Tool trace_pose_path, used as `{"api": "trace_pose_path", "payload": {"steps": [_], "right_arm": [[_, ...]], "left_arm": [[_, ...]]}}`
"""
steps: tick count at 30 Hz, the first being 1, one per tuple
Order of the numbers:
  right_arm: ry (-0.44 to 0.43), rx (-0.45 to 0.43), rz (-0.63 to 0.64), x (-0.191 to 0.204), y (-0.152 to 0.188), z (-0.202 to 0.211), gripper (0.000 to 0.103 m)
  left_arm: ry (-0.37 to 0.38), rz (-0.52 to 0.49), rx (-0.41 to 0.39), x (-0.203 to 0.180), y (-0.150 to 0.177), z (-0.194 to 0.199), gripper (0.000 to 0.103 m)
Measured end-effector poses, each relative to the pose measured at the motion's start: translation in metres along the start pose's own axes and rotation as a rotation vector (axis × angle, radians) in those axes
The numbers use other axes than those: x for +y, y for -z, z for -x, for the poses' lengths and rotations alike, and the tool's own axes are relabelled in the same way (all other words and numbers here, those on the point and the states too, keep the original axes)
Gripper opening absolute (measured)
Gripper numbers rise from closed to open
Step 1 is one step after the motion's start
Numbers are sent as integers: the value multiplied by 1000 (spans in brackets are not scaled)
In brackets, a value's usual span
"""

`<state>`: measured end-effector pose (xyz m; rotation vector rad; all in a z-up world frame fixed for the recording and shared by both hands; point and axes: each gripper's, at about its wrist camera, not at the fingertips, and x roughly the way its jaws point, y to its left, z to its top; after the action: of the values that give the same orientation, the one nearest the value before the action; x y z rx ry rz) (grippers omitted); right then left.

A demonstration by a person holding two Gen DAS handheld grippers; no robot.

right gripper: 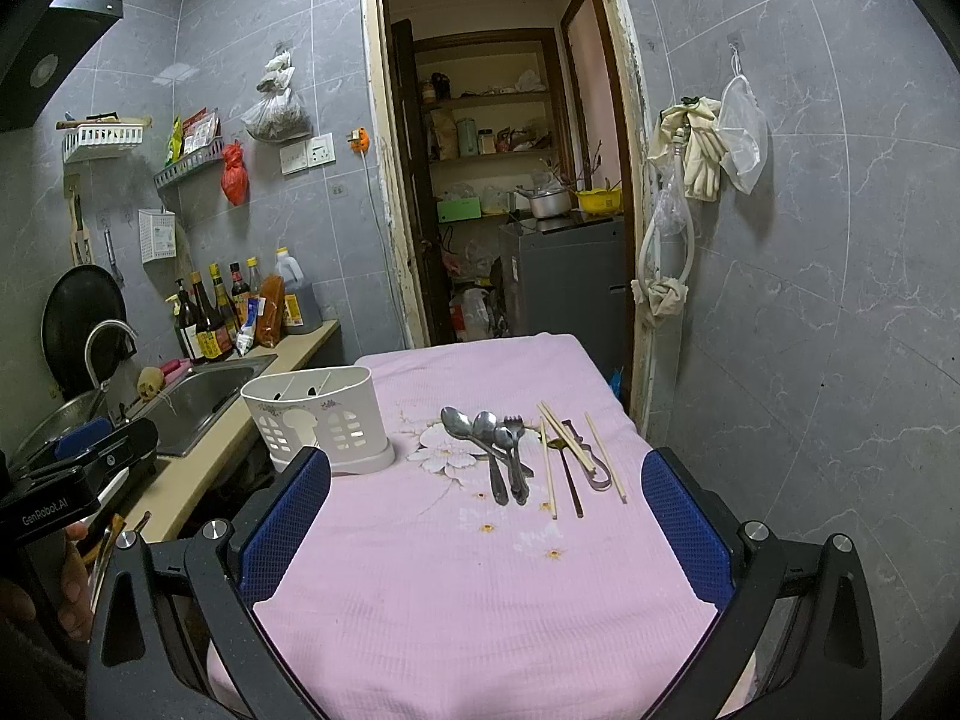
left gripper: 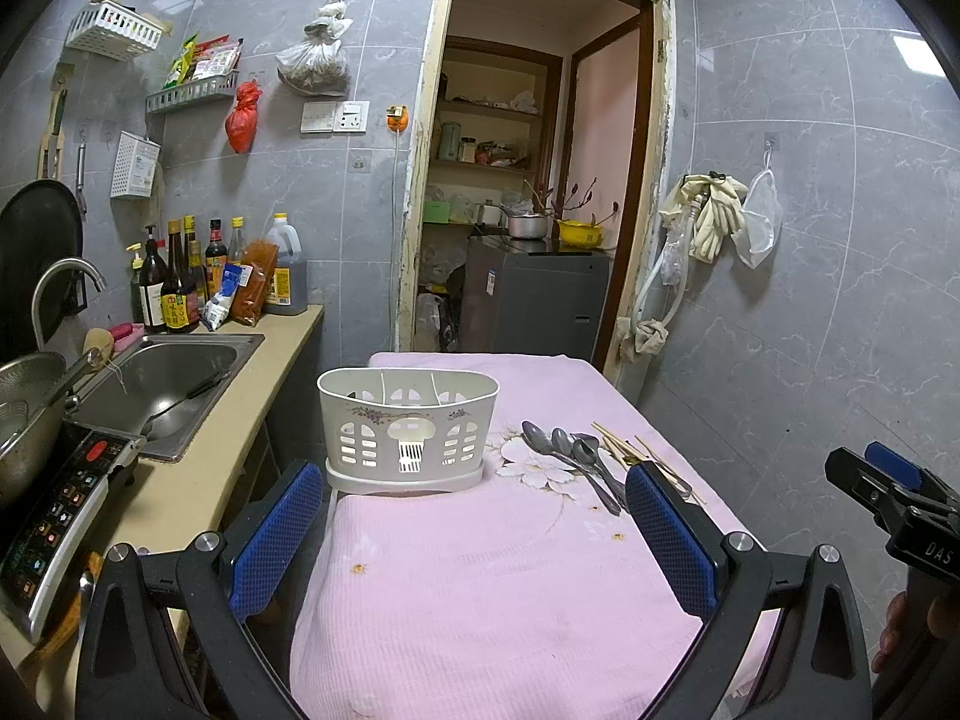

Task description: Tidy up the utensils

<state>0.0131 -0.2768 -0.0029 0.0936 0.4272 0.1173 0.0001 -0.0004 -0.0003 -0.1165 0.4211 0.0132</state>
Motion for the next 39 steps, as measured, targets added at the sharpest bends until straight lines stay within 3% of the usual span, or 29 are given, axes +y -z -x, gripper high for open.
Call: {"api": "trace_pose_path", "payload": {"steps": [32,39], "right_arm": [[2,4,-1,0,0,1,102],[5,10,-4,-2,-3,1,102]], "left_arm": [[1,1,5,0,0,0,102],[6,-9,24,-7,13,-7,102]]}}
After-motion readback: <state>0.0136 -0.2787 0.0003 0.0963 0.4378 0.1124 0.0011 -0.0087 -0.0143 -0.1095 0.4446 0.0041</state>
